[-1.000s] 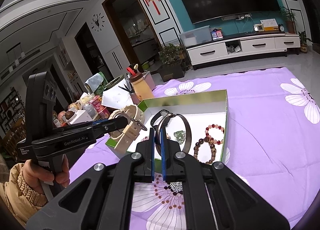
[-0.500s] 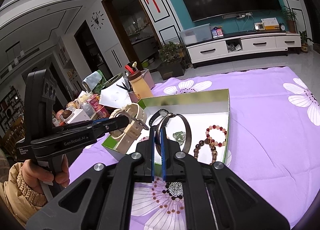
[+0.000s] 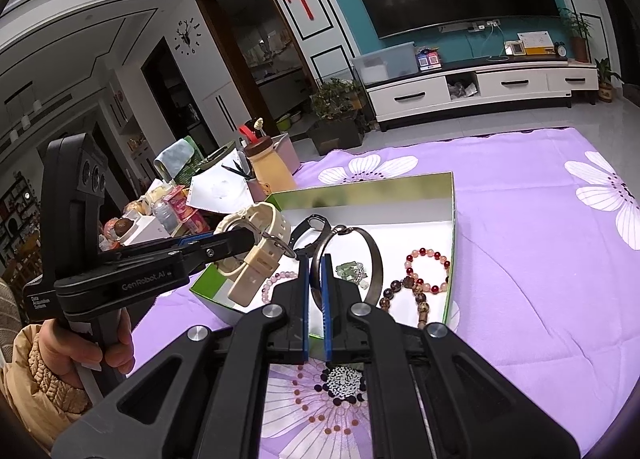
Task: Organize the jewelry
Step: 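Lower the cream watch and silver hoop into the green box with both grippers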
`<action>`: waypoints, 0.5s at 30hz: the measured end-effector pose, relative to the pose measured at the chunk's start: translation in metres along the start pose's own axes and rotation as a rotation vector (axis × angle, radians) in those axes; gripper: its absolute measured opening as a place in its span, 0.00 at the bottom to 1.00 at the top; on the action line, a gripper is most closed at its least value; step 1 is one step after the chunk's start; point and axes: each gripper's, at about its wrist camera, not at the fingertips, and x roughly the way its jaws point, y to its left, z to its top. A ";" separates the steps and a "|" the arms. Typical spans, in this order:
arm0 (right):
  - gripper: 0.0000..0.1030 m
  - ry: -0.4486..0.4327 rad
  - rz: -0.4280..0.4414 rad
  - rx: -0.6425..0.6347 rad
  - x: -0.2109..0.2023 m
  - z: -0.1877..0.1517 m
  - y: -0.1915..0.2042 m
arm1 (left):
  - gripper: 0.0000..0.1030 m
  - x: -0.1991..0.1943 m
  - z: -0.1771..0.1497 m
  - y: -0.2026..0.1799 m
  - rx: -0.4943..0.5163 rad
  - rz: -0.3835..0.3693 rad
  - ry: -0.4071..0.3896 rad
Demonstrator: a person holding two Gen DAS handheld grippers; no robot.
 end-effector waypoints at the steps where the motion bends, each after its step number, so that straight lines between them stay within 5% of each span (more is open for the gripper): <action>1: 0.05 0.002 -0.002 0.000 0.001 0.000 0.000 | 0.17 0.001 0.000 0.001 -0.002 -0.001 0.000; 15: 0.05 0.007 -0.058 -0.045 0.012 0.008 0.003 | 0.17 0.019 0.009 0.015 -0.023 0.030 0.015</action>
